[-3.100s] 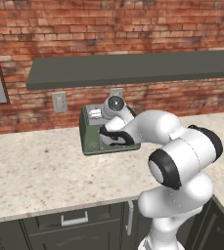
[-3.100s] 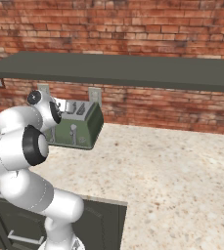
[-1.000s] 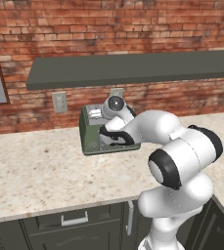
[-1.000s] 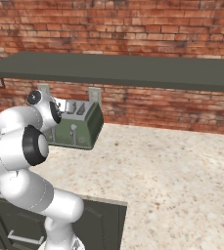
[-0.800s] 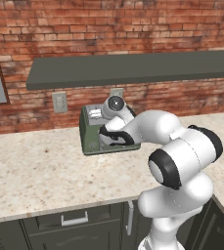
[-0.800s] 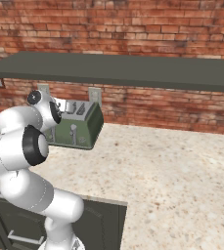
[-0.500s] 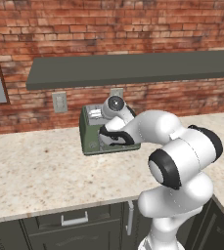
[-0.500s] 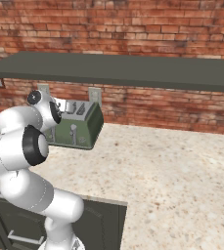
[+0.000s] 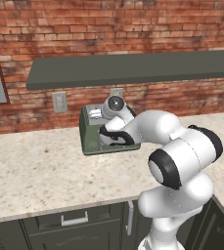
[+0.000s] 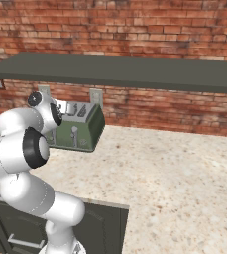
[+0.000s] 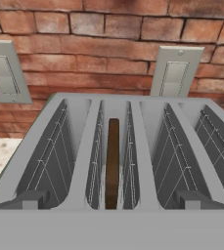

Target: Start the toaster. Once the lever pops up, take the bread to the plate on the dining counter.

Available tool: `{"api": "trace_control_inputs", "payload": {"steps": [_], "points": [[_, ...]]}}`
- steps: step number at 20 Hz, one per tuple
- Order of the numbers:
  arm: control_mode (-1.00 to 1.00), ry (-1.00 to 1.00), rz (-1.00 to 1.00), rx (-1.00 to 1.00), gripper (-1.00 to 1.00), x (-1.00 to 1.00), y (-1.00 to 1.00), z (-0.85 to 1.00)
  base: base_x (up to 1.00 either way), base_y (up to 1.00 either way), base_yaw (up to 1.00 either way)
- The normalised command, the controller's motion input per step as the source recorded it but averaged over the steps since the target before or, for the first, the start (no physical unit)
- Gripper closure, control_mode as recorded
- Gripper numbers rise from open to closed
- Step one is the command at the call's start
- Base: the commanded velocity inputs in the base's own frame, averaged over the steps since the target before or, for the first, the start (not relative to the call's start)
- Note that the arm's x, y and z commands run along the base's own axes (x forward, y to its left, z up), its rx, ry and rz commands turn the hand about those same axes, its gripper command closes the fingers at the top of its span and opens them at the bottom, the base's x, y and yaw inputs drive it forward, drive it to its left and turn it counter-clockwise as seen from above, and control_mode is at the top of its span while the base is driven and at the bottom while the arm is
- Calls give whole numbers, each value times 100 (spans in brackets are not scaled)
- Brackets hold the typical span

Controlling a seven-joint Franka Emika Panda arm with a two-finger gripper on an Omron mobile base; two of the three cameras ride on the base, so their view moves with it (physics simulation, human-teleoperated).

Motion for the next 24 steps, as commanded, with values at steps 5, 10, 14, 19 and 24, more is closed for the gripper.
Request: {"api": "trace_control_inputs", "payload": {"steps": [5,10,14,19,24], "points": [[-100,0,0,0,-100,0,0,0,0,0,0],[-100,0,0,0,-100,0,0,0,0,0,0],[-100,0,0,0,-100,0,0,0,0,0,0],[-100,0,0,0,-100,0,0,0,0,0,0],[-100,0,0,0,-100,0,0,0,0,0,0]]}}
